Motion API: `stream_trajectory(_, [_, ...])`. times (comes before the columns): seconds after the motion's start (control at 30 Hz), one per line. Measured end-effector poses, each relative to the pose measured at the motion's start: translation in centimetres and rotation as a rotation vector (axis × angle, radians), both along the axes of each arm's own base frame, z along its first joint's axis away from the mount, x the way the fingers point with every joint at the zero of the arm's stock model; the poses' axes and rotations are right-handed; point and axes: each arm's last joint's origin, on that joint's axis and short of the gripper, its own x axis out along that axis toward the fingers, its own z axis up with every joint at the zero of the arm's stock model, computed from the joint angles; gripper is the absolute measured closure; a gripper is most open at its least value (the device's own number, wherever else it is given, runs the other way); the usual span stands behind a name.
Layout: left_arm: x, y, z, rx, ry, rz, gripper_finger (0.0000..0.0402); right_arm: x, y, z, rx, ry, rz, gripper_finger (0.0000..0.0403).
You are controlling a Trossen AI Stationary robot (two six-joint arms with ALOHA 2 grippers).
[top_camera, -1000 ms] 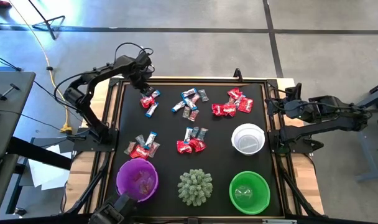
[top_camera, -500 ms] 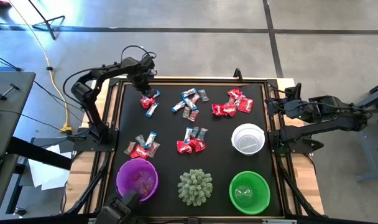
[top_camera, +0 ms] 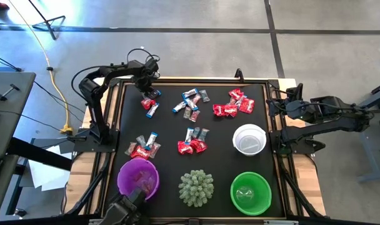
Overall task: Sort candy
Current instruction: Put the transparent candy wrapper into the purple bucket
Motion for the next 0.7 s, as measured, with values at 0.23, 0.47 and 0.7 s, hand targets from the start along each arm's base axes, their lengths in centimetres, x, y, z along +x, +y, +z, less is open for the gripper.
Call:
stream_trajectory(0.23, [0.0,-0.1,0.1,-0.005,-0.003,0.011,0.0310,0.0,0.0,0.0,0.003,-0.003,-0.004,0.0220])
stream_trajectory(0.47, [-0.3,-0.5,1.3,0.017,-0.008,0.057,0.0391,0.0,0.0,0.0,-0.012,-0.005,-0.016,0.0220])
stream_trajectory(0.7, [-0.6,-1.2,3.8,0.054,-0.035,0.054,0.0385,0.0,0.0,0.0,-0.013,-0.008,-0.018,0.0220])
